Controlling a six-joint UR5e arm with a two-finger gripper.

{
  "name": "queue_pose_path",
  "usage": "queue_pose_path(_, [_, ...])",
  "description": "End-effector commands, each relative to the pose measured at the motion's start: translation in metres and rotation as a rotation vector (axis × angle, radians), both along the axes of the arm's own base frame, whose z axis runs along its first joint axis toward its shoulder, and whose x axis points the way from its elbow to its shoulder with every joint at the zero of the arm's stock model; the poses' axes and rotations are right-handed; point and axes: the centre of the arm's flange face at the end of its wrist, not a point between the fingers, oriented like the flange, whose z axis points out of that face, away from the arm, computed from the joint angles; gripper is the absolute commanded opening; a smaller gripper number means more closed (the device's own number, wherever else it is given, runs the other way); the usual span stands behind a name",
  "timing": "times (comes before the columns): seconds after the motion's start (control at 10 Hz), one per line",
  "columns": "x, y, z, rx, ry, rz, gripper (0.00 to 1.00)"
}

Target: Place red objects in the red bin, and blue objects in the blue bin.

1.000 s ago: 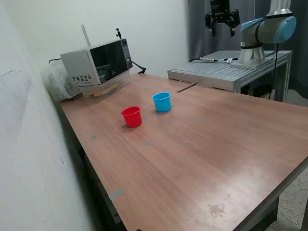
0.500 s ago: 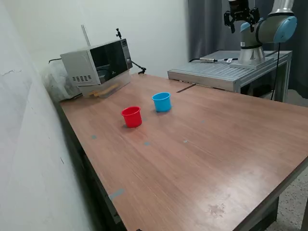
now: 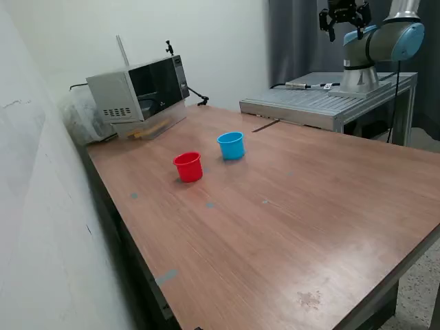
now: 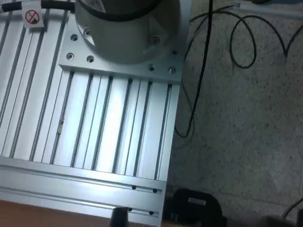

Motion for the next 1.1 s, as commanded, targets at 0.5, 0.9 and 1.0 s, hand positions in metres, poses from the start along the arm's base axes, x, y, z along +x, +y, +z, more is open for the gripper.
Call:
queue_pose_path(0.5, [-0.0084, 0.0015, 0.0114, 0.005, 0.022, 0.002, 1.0])
queue_pose_path(0.9, [-0.0089, 0.0025, 0.0108, 0.004, 0.018, 0.0, 1.0])
queue_pose_path(1.0, [-0.009, 0.0025, 0.0108, 0.004, 0.018, 0.0, 1.0])
